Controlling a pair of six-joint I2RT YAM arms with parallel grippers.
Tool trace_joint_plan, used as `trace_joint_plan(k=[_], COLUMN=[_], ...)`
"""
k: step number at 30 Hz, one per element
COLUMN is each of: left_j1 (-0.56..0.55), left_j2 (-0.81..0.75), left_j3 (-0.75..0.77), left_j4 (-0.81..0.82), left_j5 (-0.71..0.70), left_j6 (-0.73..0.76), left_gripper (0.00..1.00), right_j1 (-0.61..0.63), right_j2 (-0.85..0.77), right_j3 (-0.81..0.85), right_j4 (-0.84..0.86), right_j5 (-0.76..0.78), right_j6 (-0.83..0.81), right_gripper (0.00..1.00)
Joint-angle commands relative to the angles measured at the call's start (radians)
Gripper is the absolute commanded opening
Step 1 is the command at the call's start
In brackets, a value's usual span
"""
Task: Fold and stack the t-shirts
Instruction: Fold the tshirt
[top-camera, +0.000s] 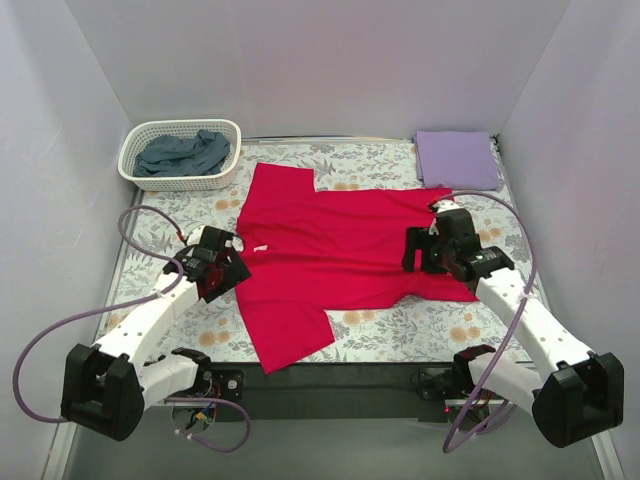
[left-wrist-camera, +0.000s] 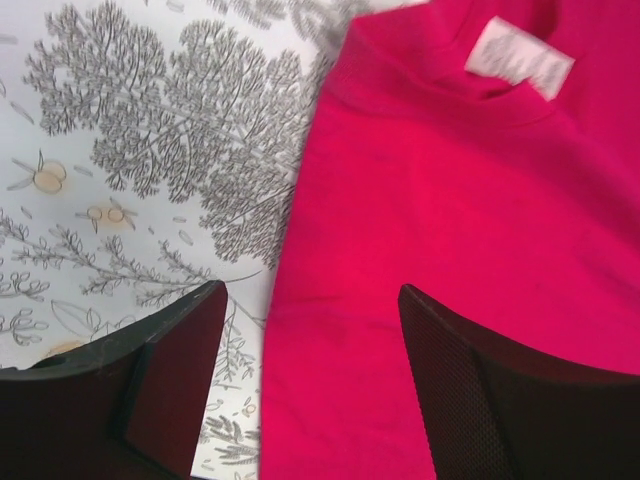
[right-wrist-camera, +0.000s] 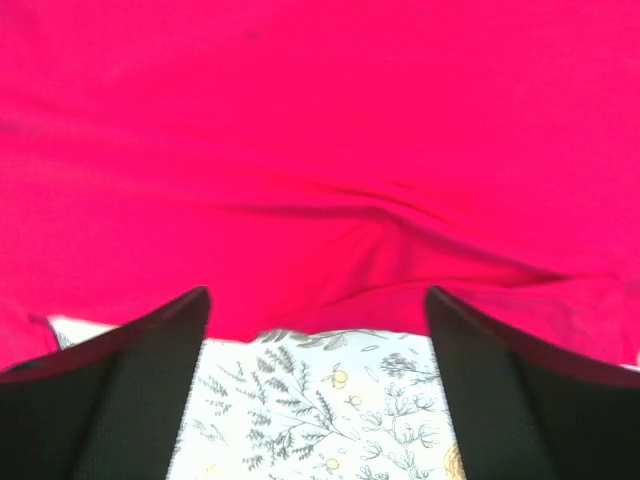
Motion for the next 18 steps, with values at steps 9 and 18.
trace_joint_plan(k=[9, 18], left_j1=[-0.017, -0.038], left_j2=[0.143, 0.208], left_j3=[-0.014, -0.034], left_j4=[-0.106, -0.050], left_j5=[0.025, 0.014], left_j6=[-0.106, -0.112], left_gripper=[0.55, 0.47], right_j1=[-0.203, -0.211], right_j2=[-0.108, -0.112], right_j3=[-0.064, -0.089], right_j4=[0.015, 0.029], right_j5=[0.017, 0.037], right_j6=[0.080, 0.089], right_gripper=[0.91, 0.82])
